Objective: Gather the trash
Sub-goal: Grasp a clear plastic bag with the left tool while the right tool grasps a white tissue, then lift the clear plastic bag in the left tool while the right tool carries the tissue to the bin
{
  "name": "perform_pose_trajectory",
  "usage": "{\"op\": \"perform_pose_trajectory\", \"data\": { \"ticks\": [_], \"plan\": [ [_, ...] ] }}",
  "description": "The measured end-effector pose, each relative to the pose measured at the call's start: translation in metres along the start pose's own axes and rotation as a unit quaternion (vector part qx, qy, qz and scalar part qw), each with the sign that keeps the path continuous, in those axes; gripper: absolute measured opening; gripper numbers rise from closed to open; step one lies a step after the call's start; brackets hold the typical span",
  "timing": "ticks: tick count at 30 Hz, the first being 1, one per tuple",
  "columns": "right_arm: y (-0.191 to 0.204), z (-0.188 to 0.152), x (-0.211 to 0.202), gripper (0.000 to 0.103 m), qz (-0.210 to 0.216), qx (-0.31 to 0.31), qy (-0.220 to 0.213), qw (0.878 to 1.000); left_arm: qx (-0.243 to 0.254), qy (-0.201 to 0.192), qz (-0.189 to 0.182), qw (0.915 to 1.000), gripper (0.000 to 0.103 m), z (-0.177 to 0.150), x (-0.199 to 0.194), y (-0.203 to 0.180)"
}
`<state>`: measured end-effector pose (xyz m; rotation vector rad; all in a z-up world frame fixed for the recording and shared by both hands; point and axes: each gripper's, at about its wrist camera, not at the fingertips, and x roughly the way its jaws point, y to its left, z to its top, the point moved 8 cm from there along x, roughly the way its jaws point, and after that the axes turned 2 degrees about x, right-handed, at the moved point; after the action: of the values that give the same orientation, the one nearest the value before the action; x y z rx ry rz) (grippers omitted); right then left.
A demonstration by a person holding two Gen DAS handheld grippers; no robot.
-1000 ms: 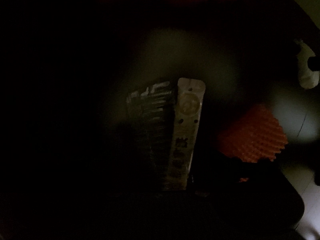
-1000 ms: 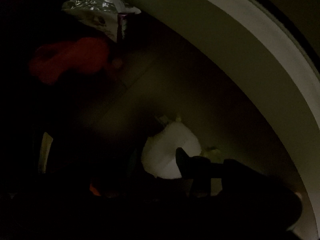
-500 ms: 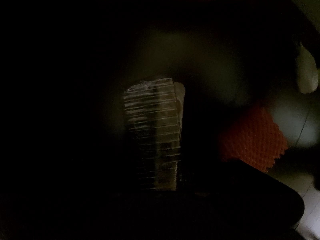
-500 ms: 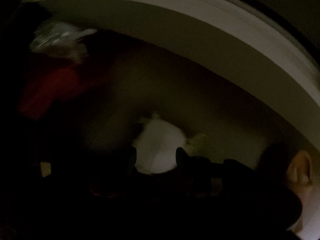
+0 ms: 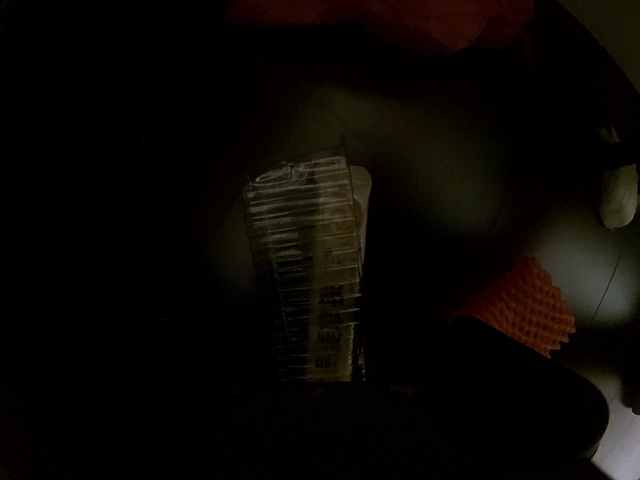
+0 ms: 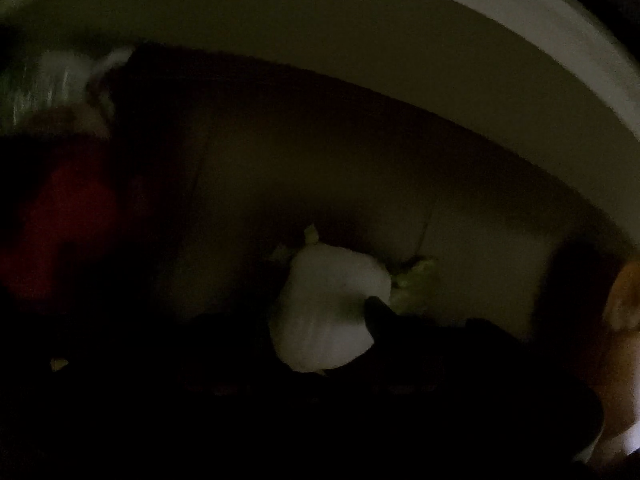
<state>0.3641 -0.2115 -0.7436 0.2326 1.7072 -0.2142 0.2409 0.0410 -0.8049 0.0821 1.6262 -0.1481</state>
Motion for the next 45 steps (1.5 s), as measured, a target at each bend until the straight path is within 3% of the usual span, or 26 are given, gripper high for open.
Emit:
{"op": "perform_pose_trajectory", "data": {
  "ticks": [4,9,14,20,27,32,37,41,45],
  "plan": [
    [-0.001,0.001,-0.004,0.056,-0.036,0.010,-0.005,0.999,-0.001,-0.002,-0.003,1.0000,0.044,-0.002,0.003,-0.004],
    [-0.012,0.010,0.008,0.059,-0.007,0.082,0.017,0.996,-0.007,0.000,-0.004,1.0000,0.044,-0.004,-0.008,0.010],
    [-0.017,0.017,0.009,0.061,-0.002,0.092,0.015,0.996,-0.009,-0.003,-0.007,0.9999,0.044,0.001,-0.017,0.016],
    [-0.017,-0.013,0.005,0.055,0.009,0.050,-0.009,0.999,-0.014,-0.007,-0.015,0.9998,0.044,0.001,-0.026,0.019],
    [-0.017,-0.031,-0.021,0.051,0.019,-0.049,-0.050,0.997,-0.022,-0.016,-0.024,0.9993,0.044,0.003,-0.042,0.025],
    [-0.010,-0.042,-0.071,0.051,0.040,-0.101,-0.090,0.990,-0.028,-0.041,-0.035,0.9981,0.044,0.010,-0.077,0.027],
    [0.005,-0.047,-0.153,0.051,0.065,-0.154,-0.131,0.977,-0.037,-0.084,-0.043,0.9948,0.044,0.020,-0.137,0.032],
    [0.018,-0.050,-0.242,0.051,0.085,-0.194,-0.179,0.961,-0.040,-0.143,-0.054,0.9875,0.044,0.026,-0.210,0.042],
    [0.034,-0.065,-0.341,0.051,0.107,-0.236,-0.235,0.937,-0.051,-0.218,-0.063,0.9726,0.044,0.030,-0.302,0.060]
  ]
}}
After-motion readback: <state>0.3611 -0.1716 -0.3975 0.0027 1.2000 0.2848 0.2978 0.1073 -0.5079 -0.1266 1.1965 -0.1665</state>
